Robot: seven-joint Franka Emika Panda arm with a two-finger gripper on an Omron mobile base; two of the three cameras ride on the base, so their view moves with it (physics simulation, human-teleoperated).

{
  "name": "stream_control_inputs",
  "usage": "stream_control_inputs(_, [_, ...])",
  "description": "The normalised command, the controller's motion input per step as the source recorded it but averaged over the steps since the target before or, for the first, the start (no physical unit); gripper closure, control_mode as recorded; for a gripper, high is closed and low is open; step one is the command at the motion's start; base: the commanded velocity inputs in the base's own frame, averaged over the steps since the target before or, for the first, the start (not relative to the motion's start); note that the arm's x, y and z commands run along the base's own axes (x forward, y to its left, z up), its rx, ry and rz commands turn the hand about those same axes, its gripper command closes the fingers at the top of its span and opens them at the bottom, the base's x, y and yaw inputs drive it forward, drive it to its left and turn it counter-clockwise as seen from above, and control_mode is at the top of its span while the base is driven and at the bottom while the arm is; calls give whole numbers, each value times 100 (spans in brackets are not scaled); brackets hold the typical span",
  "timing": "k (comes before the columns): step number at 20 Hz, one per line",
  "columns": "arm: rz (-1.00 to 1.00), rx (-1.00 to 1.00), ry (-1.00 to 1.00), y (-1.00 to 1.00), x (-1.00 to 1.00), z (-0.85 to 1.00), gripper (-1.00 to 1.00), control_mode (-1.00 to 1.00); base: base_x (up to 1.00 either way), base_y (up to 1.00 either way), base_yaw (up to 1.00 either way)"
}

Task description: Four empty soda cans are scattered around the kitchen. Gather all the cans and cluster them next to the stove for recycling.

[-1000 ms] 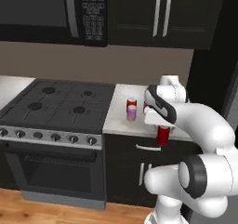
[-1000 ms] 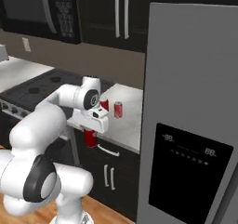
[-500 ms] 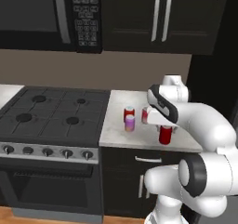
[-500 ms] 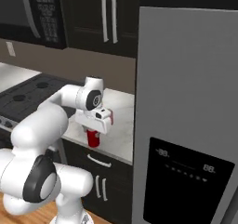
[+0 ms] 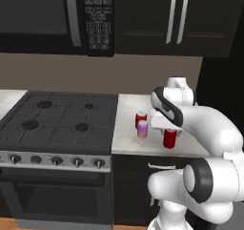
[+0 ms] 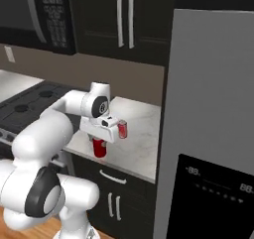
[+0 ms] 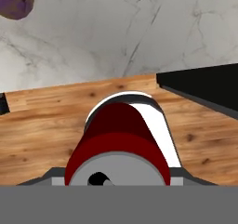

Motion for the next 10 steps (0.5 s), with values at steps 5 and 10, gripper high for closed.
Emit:
stream_control_inputs(5, [0, 0, 0, 0, 0, 0, 100, 100, 43, 39, -11])
stream_control_inputs(10, [0, 0, 0, 0, 0, 0, 100, 100, 40, 9, -5])
